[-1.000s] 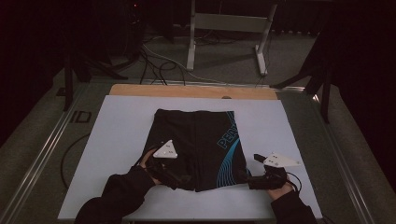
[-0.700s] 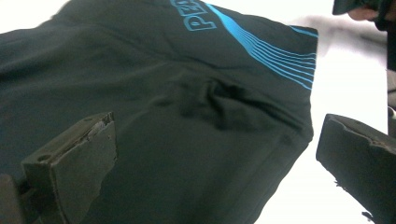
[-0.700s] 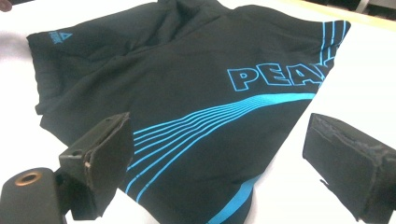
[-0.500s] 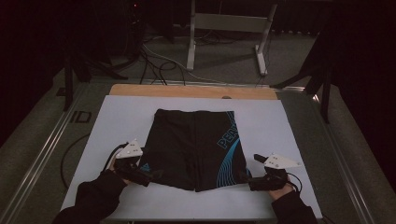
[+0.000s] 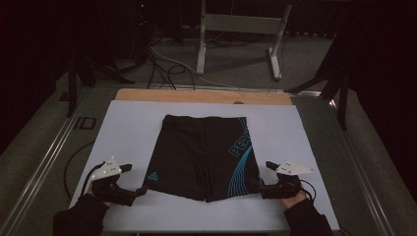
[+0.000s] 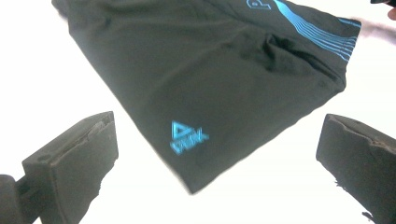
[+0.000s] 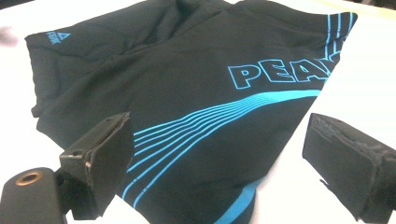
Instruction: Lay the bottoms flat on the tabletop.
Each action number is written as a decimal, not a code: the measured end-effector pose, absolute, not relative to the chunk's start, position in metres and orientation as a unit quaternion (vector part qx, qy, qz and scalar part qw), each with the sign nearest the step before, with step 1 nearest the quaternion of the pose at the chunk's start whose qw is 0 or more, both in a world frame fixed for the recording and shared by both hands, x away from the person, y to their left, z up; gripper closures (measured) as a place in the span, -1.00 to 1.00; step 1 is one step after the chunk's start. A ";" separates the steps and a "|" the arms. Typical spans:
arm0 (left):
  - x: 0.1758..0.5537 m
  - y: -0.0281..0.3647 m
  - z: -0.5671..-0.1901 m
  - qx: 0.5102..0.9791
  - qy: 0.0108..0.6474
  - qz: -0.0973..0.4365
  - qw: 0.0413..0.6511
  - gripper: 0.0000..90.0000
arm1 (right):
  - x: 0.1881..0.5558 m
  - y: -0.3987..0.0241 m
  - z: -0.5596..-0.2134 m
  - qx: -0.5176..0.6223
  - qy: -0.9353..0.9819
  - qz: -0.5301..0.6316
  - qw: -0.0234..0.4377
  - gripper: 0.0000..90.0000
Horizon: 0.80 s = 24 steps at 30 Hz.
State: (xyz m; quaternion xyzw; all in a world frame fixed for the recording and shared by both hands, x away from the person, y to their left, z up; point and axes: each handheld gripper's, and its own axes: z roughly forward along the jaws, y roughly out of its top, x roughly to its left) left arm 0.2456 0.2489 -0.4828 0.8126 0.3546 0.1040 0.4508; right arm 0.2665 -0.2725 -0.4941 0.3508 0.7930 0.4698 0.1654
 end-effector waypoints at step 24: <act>0.232 0.253 -0.499 0.813 0.362 0.135 0.437 -0.99 | 0.273 -0.262 -0.498 0.341 0.798 0.465 0.172 -0.80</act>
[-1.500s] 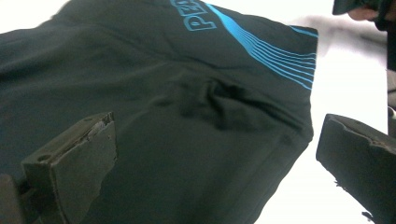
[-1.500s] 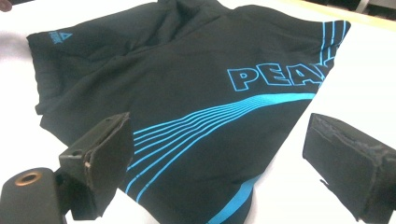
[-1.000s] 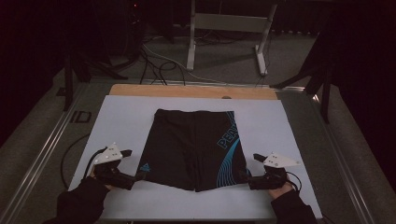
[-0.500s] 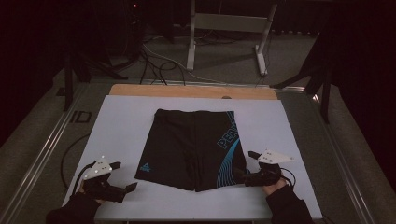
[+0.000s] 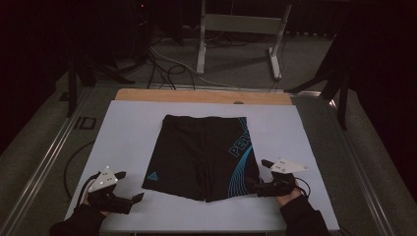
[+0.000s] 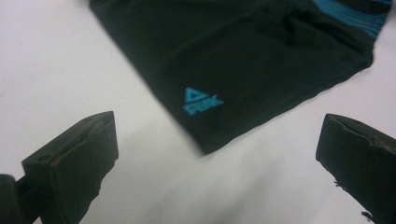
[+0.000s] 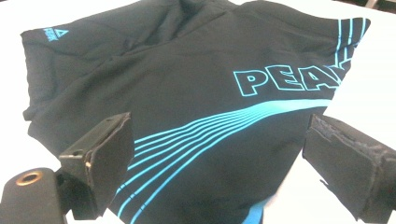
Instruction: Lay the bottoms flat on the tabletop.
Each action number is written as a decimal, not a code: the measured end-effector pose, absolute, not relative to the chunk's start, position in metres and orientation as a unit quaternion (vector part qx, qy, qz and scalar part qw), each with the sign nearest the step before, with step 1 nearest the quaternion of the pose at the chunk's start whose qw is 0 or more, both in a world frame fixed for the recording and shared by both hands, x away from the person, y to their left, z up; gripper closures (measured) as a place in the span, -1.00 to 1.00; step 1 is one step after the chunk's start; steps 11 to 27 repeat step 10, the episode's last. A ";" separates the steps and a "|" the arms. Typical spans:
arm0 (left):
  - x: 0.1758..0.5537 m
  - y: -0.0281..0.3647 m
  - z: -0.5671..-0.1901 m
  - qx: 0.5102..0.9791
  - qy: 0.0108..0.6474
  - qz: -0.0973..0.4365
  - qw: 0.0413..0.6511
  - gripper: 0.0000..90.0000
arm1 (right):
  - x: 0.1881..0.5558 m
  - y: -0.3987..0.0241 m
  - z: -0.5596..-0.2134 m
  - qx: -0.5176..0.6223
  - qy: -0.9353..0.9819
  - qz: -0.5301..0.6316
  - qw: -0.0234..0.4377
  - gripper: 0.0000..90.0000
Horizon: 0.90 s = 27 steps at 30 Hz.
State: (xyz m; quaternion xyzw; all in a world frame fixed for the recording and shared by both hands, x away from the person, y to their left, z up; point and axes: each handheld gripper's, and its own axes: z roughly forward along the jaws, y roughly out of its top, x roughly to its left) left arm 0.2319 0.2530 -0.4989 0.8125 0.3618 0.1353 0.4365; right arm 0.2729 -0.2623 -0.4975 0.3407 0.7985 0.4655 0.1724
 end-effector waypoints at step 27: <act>0.234 0.246 -0.499 0.820 0.349 0.127 0.436 -0.99 | 0.270 -0.268 -0.497 0.353 0.793 0.465 0.175 -0.80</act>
